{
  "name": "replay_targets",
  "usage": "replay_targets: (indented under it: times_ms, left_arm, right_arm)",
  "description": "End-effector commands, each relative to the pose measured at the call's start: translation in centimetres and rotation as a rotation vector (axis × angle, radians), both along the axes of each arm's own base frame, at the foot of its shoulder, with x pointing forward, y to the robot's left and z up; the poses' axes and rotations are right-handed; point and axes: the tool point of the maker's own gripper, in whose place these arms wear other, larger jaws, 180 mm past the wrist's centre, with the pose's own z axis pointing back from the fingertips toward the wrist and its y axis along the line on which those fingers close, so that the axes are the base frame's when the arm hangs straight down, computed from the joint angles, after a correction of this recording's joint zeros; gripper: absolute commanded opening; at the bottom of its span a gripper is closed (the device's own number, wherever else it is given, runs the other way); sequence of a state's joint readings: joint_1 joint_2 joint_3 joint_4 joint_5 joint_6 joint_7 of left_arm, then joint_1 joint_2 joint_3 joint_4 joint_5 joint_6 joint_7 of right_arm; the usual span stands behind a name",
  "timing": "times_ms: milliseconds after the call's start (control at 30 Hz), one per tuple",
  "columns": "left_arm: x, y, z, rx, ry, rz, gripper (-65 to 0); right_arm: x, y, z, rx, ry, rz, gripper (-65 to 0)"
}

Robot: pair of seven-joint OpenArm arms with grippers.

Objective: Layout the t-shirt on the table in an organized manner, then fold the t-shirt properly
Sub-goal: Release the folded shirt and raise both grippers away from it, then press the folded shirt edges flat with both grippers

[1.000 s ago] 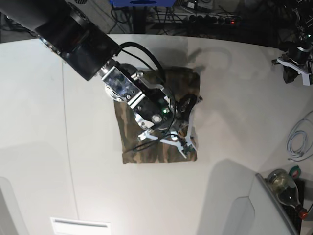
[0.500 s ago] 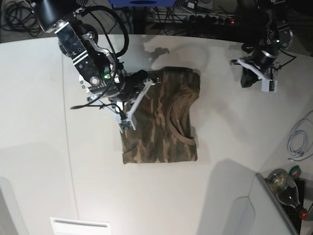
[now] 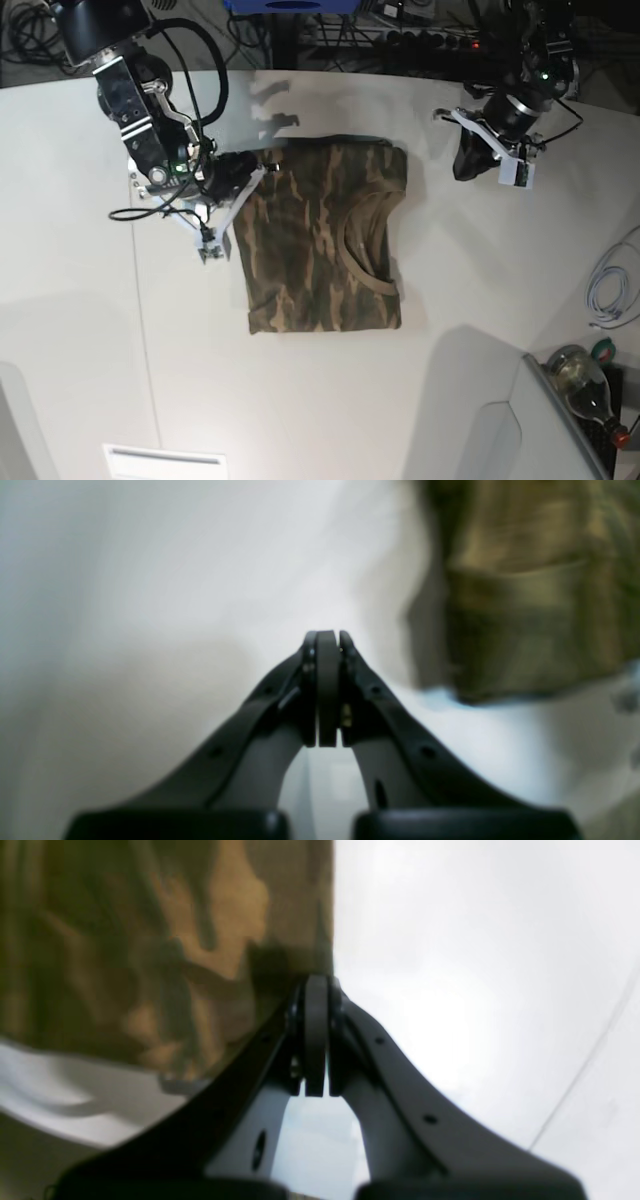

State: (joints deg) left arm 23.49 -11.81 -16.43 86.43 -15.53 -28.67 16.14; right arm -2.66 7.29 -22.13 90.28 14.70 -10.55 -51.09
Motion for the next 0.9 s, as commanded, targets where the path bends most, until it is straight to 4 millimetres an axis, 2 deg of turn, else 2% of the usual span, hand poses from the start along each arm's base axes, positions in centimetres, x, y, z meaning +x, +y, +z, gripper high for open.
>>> replay_targets:
  times_ms: [0,67,133,167,200,267,367,467,533,667,867]
  left_arm:
    - [1.1,-0.3,2.3,0.008,-0.058,-0.028,-65.0]
    - [2.0,-1.5,4.9,0.006,-0.088,-0.061,-65.0]
    - [3.0,-2.7,7.1,-0.060,-0.131,-0.060,-65.0]
    - [4.2,-3.5,8.4,-0.104,-0.172,-0.059,-65.0]
    - [5.3,-3.8,9.3,-0.134,-0.202,-0.056,-65.0]
    - [7.1,-4.4,9.5,-0.174,-0.228,-0.033,-65.0]
    - [9.3,-5.9,7.6,-0.168,-0.199,-0.039,-65.0]
    - [9.1,-8.2,4.2,-0.112,-0.112,-0.103,-65.0]
    - [8.4,-9.4,3.1,-0.072,-0.082,-0.145,-65.0]
    - [6.3,-9.3,1.0,-0.009,-0.020,-0.171,-65.0]
    - [3.9,-8.5,-1.8,0.034,0.073,-0.183,-65.0]
  right_arm:
    - [2.1,0.3,2.7,0.021,-0.091,0.008,-65.0]
    - [3.2,0.7,4.8,0.040,-0.149,0.017,-65.0]
    - [5.4,0.9,6.9,0.044,-0.211,0.022,-65.0]
    - [6.5,0.9,7.6,0.040,-0.234,0.023,-65.0]
    - [7.5,0.9,7.9,0.038,-0.247,0.024,-65.0]
    - [9.5,1.0,8.5,0.031,-0.266,0.022,-65.0]
    - [13.0,3.0,10.0,0.041,-0.289,0.035,-65.0]
    - [15.8,4.0,10.2,0.011,-0.314,0.057,-65.0]
    - [16.9,4.2,9.6,-0.013,-0.332,0.072,-65.0]
    - [17.1,5.5,7.4,-0.025,-0.325,0.095,-65.0]
    - [16.6,4.9,2.5,-0.058,-0.281,0.090,-65.0]
